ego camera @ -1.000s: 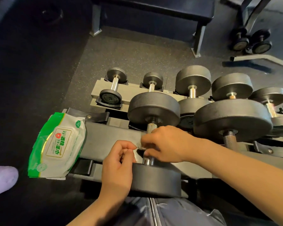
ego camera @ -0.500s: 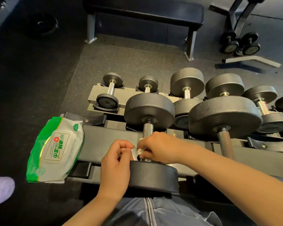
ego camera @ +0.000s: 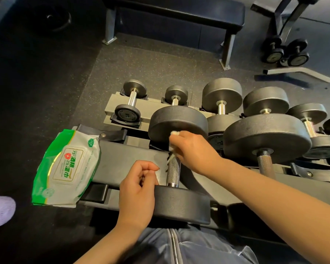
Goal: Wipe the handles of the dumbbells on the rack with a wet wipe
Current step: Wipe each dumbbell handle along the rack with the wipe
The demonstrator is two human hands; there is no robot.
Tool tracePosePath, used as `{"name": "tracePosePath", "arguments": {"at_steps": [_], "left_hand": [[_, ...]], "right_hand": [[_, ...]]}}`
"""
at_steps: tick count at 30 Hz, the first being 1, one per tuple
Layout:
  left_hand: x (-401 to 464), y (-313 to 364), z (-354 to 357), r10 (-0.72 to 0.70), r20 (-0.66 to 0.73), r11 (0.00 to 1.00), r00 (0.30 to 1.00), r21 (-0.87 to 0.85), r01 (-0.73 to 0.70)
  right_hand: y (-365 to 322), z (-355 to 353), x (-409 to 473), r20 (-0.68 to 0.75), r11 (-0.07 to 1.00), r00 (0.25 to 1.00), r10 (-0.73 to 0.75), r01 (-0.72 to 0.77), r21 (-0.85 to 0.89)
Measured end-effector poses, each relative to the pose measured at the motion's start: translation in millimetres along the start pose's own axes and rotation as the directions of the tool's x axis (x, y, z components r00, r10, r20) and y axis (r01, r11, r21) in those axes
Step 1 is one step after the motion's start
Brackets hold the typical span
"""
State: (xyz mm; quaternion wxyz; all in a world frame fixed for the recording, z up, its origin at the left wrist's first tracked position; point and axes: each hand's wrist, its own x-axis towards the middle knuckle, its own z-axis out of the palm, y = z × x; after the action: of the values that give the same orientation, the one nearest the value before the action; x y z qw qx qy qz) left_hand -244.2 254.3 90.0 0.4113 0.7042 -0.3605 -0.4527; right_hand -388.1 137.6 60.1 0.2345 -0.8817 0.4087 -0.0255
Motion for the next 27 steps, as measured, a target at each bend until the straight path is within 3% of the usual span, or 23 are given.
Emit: {"name": "tracePosePath", "arguments": {"at_steps": [3, 6, 8, 11, 14, 16, 18, 20, 22, 24, 25, 27], "left_hand": [[0.8, -1.3, 0.2, -0.01, -0.028, 1.0, 1.0, -0.017, 0.009], [1.5, -3.9, 1.0, -0.021, -0.04, 0.999, 0.999, -0.035, 0.019], [1.3, -3.8, 2.2, -0.038, -0.038, 0.998, 0.999, -0.047, 0.036], [0.6, -3.5, 2.9, -0.055, -0.036, 0.997, 0.998, -0.052, 0.053], [-0.4, -3.6, 2.8, -0.06, -0.041, 0.997, 0.997, -0.056, 0.058], [-0.4, -4.2, 2.8, -0.06, -0.04, 0.997, 0.997, -0.059, 0.058], [-0.3, -4.0, 2.9, -0.051, -0.033, 0.997, 0.998, -0.054, 0.049], [0.2, -3.9, 2.8, -0.033, -0.026, 0.999, 0.999, -0.043, 0.031], [0.7, -4.5, 2.2, -0.019, -0.016, 0.999, 1.0, -0.04, 0.018], [0.8, -4.8, 1.7, -0.012, -0.002, 0.999, 1.0, -0.04, 0.012], [0.5, -4.8, 1.6, -0.009, 0.004, 0.999, 1.0, -0.035, 0.009], [0.2, -5.3, 0.4, -0.005, 0.026, 1.0, 1.0, -0.016, 0.005]], "right_hand": [[-3.4, -4.7, -18.4, 0.167, 0.976, 0.979, -0.117, 0.081, 0.204], [-7.5, -3.2, -29.8, 0.277, 0.948, 0.937, -0.214, 0.131, 0.289], [-4.7, -1.8, -23.2, 0.226, 0.958, 0.954, -0.195, 0.136, 0.252], [11.7, -2.7, -4.5, 0.037, 0.988, 0.987, -0.154, 0.153, 0.019], [20.7, 1.4, 3.3, -0.002, 0.978, 0.993, -0.121, 0.118, -0.171], [13.9, 5.5, 0.4, -0.045, 0.997, 0.998, -0.044, 0.041, -0.067], [2.8, 6.1, -6.5, -0.089, 0.983, 0.988, 0.13, -0.117, 0.143], [-4.5, 6.6, -19.2, 0.064, 0.886, 0.943, 0.327, -0.33, 0.327], [-10.1, 5.5, -33.8, 0.281, 0.746, 0.876, 0.393, -0.482, 0.459], [-10.9, -1.0, -45.7, 0.449, 0.569, 0.826, 0.34, -0.561, 0.601], [-10.5, -4.7, -49.3, 0.498, 0.533, 0.819, 0.285, -0.567, 0.628], [-9.6, -8.3, -52.2, 0.545, 0.61, 0.814, 0.202, -0.54, 0.58]]}}
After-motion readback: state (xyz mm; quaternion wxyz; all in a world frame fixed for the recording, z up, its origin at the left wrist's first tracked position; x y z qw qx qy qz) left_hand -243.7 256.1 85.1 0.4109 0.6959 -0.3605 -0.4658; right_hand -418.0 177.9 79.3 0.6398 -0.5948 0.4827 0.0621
